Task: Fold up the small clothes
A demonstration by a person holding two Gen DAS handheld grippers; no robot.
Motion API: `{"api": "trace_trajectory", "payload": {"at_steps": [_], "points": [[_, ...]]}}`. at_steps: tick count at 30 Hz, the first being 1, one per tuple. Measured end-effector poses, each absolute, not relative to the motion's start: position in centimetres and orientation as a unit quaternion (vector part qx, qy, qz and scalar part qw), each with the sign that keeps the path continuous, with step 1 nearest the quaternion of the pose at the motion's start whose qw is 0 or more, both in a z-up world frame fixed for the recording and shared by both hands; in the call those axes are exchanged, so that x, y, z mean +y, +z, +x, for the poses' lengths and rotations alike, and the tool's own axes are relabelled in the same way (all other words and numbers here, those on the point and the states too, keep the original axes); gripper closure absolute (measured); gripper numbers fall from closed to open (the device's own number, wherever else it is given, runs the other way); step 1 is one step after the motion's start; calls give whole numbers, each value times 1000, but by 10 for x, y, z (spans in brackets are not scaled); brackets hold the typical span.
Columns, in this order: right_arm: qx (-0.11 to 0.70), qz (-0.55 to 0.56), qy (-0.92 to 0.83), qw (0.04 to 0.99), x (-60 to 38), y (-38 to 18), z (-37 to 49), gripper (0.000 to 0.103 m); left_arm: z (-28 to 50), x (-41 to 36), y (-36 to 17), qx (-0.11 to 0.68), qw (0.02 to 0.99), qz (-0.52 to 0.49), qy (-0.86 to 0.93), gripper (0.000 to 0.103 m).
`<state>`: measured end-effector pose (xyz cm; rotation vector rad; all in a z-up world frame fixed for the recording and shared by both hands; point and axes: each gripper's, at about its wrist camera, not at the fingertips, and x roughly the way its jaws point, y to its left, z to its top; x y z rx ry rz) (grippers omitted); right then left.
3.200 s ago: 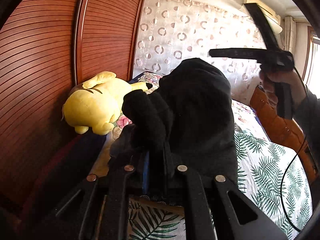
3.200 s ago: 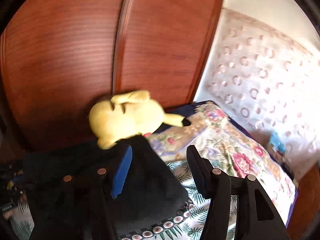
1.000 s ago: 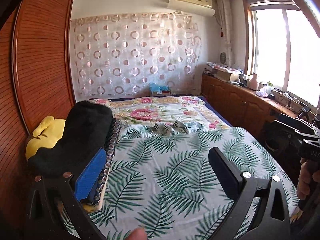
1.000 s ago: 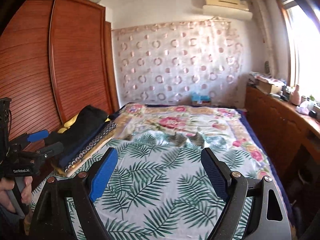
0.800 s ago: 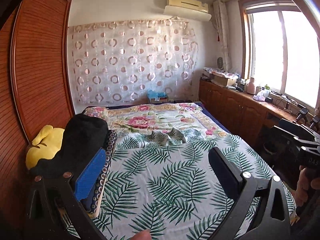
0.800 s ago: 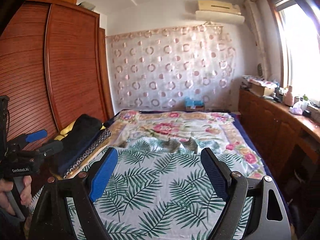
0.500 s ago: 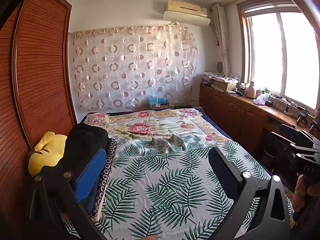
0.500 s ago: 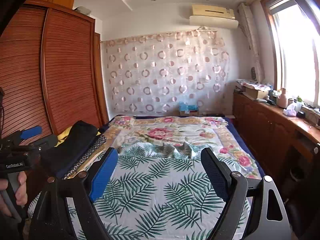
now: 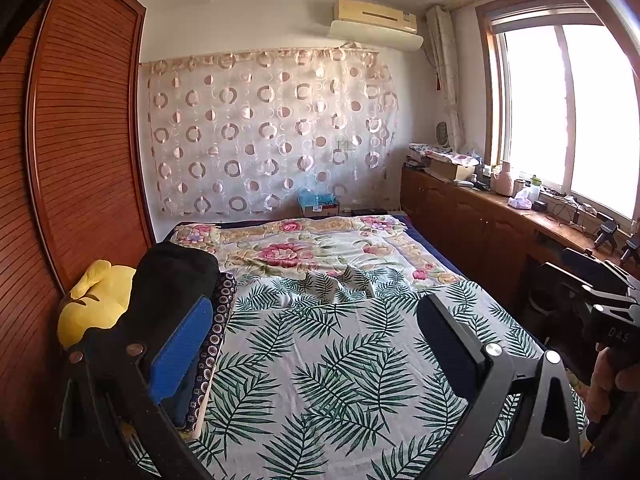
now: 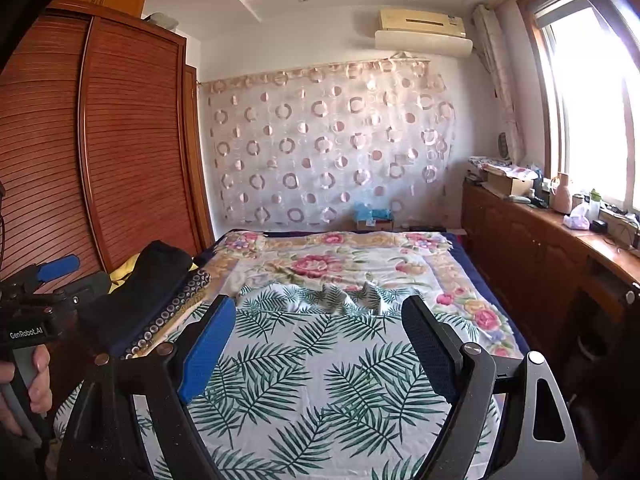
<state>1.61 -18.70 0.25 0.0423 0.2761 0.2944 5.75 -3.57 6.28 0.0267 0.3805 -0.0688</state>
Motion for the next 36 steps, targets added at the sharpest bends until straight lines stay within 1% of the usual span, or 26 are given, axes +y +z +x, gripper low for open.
{"api": "trace_trajectory", "payload": {"at_steps": [36], "points": [[139,16,149,979,-203,-1,24,17,56,-34,62,189,981,12,-32,1]]}}
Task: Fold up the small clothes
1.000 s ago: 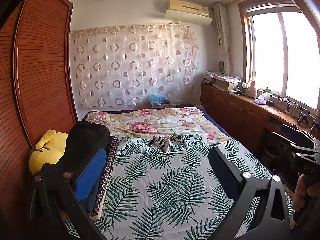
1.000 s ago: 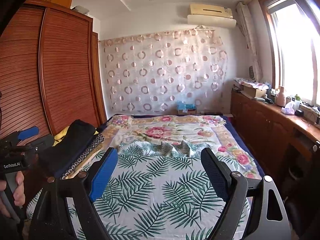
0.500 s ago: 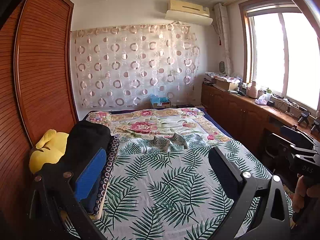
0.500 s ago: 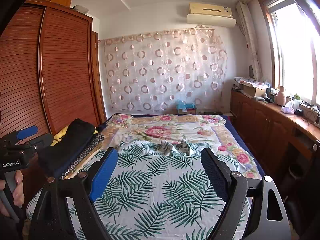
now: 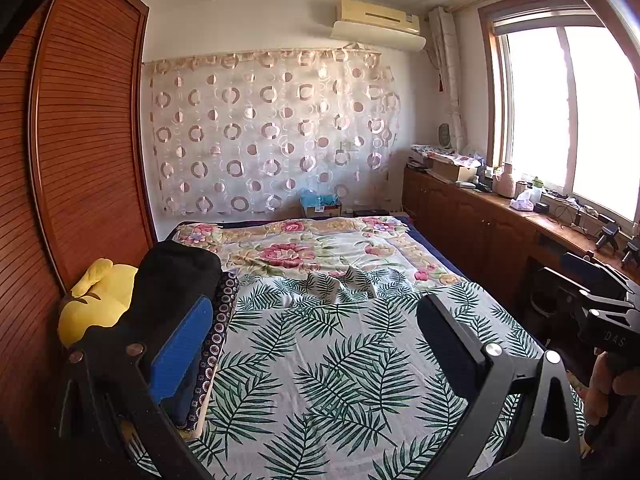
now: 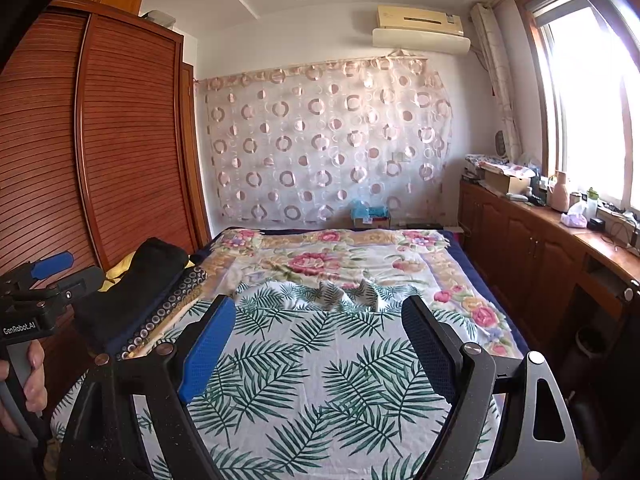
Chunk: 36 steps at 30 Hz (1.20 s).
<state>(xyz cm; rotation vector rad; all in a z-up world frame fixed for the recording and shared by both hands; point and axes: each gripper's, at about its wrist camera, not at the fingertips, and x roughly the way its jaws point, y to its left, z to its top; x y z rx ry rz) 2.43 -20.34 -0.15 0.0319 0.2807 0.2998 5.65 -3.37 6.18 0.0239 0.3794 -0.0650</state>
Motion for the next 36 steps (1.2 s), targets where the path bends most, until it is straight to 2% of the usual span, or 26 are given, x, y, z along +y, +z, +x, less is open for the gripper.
{"api": "trace_trajectory", "payload": {"at_steps": [36], "points": [[140,15,151,978,-213,-3,28,17,55,-33,61,188,982,11,-32,1]]}}
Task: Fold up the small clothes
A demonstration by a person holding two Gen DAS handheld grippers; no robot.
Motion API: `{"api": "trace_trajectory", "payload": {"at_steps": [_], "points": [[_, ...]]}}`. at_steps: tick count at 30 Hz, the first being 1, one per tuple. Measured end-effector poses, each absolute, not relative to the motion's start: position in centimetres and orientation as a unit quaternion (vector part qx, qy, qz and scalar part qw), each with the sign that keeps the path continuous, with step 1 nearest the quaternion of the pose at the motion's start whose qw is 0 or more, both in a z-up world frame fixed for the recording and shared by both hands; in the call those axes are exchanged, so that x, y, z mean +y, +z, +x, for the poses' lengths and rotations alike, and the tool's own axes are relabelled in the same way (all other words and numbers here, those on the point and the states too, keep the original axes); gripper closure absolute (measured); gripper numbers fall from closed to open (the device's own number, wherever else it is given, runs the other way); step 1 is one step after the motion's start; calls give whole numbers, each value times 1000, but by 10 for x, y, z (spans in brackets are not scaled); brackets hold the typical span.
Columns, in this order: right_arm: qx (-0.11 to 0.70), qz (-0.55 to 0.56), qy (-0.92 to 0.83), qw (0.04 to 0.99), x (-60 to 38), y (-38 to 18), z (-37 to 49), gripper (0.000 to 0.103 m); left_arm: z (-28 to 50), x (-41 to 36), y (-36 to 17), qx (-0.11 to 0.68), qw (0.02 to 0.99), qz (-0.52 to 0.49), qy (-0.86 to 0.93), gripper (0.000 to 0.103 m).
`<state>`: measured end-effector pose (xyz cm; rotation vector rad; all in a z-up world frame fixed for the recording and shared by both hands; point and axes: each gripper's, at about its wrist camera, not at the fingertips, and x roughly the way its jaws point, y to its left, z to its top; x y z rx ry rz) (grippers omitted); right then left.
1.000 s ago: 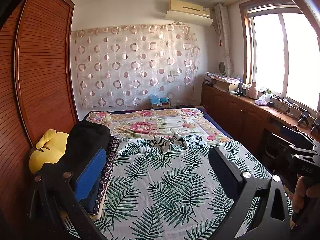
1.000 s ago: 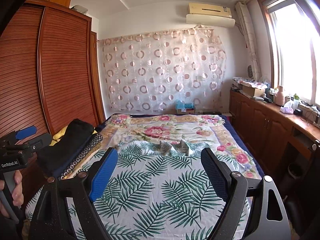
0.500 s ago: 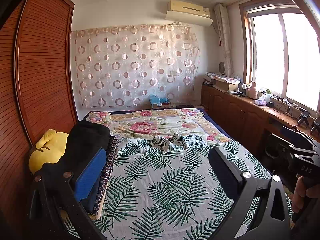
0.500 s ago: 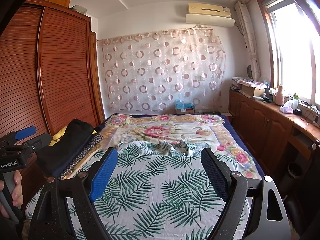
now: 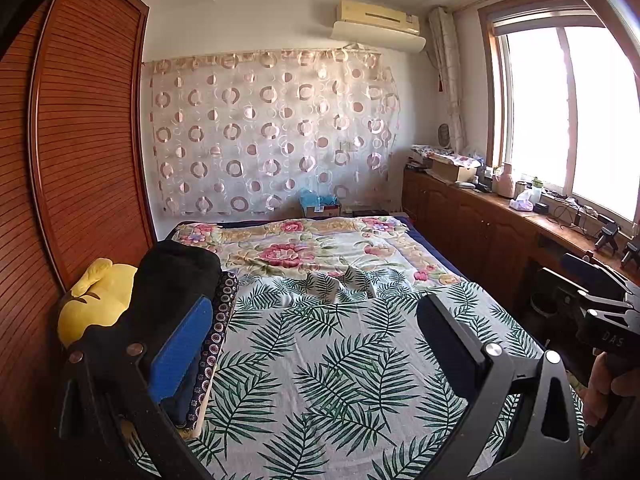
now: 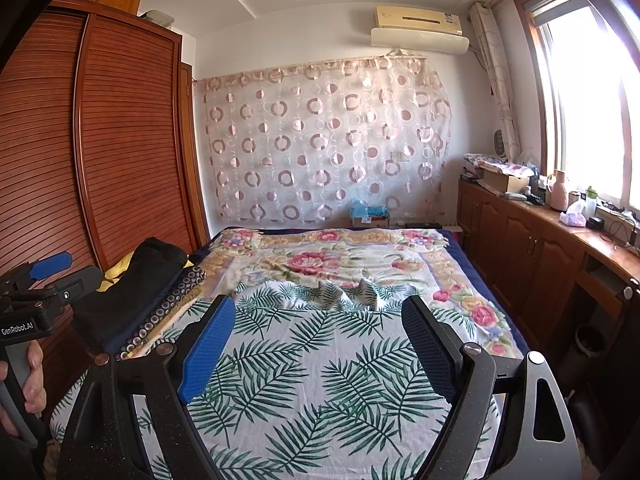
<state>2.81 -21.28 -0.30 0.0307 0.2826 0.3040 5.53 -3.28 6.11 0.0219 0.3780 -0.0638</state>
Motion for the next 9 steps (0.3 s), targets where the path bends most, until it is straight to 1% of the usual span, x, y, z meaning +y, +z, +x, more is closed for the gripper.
{"api": "trace_trajectory", "payload": {"at_steps": [9], "points": [[140,15,152,978,-215,-3,28,17,55,-33,61,188,982,11,-32,1]]}}
